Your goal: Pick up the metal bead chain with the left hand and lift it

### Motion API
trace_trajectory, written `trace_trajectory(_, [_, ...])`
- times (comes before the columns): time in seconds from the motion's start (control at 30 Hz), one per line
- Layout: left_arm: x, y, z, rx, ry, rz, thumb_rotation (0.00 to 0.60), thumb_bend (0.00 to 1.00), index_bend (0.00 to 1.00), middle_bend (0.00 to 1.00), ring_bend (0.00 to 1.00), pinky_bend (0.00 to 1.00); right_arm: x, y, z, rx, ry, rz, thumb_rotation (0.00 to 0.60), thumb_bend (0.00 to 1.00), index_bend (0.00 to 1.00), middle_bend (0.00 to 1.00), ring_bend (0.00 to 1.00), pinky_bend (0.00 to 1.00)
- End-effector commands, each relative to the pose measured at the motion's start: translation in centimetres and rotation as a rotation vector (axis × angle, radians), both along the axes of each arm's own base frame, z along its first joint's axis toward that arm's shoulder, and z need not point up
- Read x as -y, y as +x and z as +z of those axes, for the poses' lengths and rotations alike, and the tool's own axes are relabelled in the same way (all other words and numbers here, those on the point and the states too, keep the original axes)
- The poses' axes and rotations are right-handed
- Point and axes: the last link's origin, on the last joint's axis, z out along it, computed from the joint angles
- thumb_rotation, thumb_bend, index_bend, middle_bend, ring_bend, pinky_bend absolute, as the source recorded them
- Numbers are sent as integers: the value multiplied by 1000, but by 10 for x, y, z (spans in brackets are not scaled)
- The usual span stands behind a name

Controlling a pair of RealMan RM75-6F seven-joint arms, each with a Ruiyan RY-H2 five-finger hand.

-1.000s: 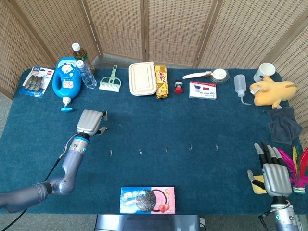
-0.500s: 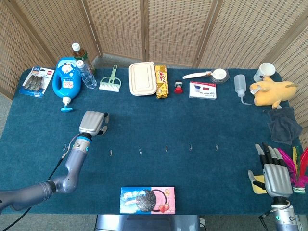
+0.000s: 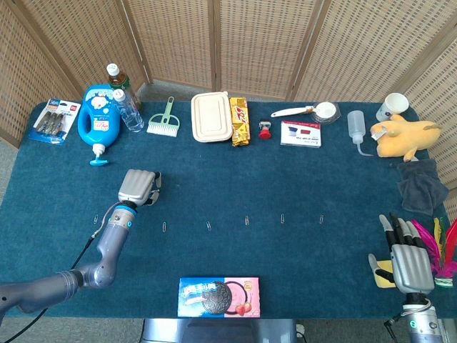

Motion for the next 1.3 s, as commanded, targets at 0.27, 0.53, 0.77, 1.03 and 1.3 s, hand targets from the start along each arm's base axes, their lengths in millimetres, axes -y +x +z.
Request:
trace_trajectory(0.27, [0, 1, -4, 7, -2, 5, 600, 638, 465, 1000, 1000, 1000, 0, 0, 0, 4, -2, -2, 492, 396, 0, 21, 0, 90])
trace_trajectory(0.53, [-1, 1, -7, -4, -10, 10, 600, 638, 465, 1000, 1000, 1000, 0, 0, 2, 2, -9, -4, 494, 396, 0, 21, 0, 93])
trace_trajectory(0.77, [0, 0, -9, -8, -16, 15, 600, 638, 466, 1000, 1000, 1000, 0, 0, 1, 5, -9, -7, 493, 395, 0, 21, 0, 96])
trace_trajectory(1.03, [-2, -3, -8, -17, -18, 27, 600, 647, 482, 1000, 1000, 1000, -2, -1, 2, 7, -21, -12, 495, 395, 0, 21, 1, 101])
trace_trajectory(1.3, [-3, -9, -8, -37, -25, 57, 600, 657, 484, 1000, 1000, 1000, -4, -2, 2, 10, -25, -16, 494, 396, 0, 21, 1, 101])
